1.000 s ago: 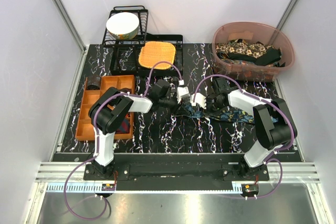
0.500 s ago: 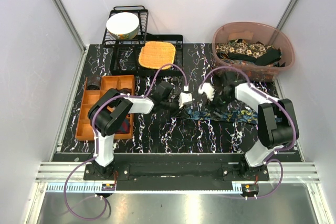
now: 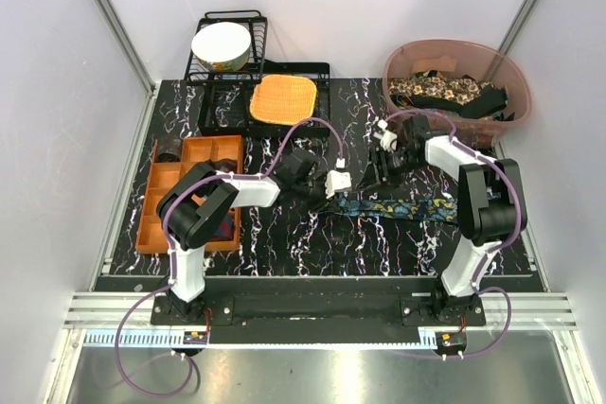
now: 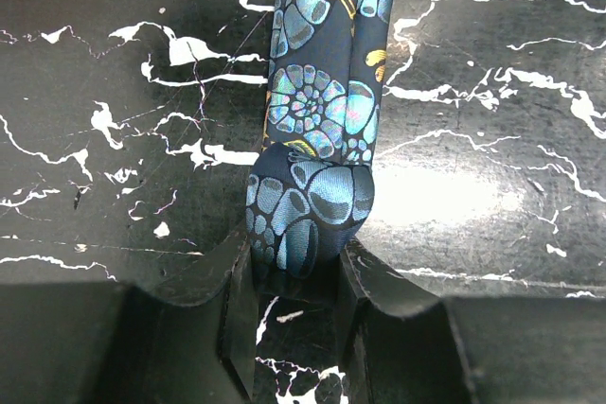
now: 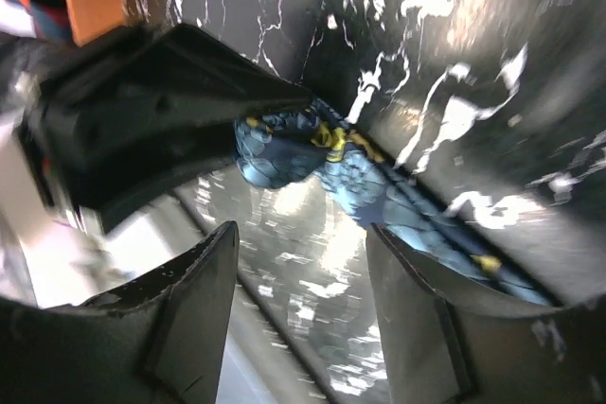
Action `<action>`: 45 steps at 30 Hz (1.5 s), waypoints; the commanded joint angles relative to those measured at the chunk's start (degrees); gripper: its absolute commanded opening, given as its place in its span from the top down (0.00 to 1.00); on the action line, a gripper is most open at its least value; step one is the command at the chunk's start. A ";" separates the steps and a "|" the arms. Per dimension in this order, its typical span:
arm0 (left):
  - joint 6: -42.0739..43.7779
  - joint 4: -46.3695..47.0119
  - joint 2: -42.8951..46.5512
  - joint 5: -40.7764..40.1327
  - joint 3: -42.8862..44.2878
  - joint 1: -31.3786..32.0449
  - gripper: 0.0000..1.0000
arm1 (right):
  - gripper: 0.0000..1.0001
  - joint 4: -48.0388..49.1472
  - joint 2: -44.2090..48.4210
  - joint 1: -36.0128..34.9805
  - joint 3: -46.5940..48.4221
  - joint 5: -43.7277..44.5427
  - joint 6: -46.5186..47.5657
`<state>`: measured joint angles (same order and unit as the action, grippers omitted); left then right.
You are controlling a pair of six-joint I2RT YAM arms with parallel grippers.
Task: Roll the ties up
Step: Roll the tie at the center of the board.
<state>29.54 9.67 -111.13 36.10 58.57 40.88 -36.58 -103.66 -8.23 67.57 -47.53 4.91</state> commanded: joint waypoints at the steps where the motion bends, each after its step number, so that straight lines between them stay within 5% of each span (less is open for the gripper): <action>1: 1.31 -8.70 -1.81 -9.02 -0.38 1.65 0.90 | 0.37 8.18 0.03 -2.05 -3.57 -5.38 -18.17; 14: 0.96 -11.16 -2.07 -10.26 0.32 2.36 0.90 | 0.41 16.01 -4.36 -6.54 -5.61 -3.10 -21.78; 19: 0.52 -11.52 -2.25 -10.26 0.58 2.36 0.90 | 0.64 15.57 -4.89 -6.71 -6.22 -3.45 -20.82; 21: 0.34 -11.61 -2.60 -10.08 0.85 2.45 0.90 | 0.66 14.52 -4.89 -6.71 -6.22 -3.71 -20.03; 27: -0.10 -11.96 -3.21 -9.99 1.46 2.36 0.90 | 0.50 13.55 -4.54 -6.71 -5.96 -5.12 -20.55; 31: -0.19 -11.96 -3.39 -9.99 1.55 2.45 0.90 | 0.68 13.81 -6.03 -6.62 -5.70 -5.38 -21.34; 33: -0.36 -12.04 -3.30 -9.82 1.55 2.45 0.89 | 0.98 13.73 -6.56 -6.71 -5.52 -4.60 -21.17; 45: -6.07 -1.17 -1.19 1.58 -1.26 -0.10 0.46 | 1.00 2.30 -9.89 -6.45 -2.19 8.23 -12.64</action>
<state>26.89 8.75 -111.11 32.97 59.51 42.30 -28.49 -110.98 -14.33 63.70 -48.62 -12.21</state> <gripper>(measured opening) 0.505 0.012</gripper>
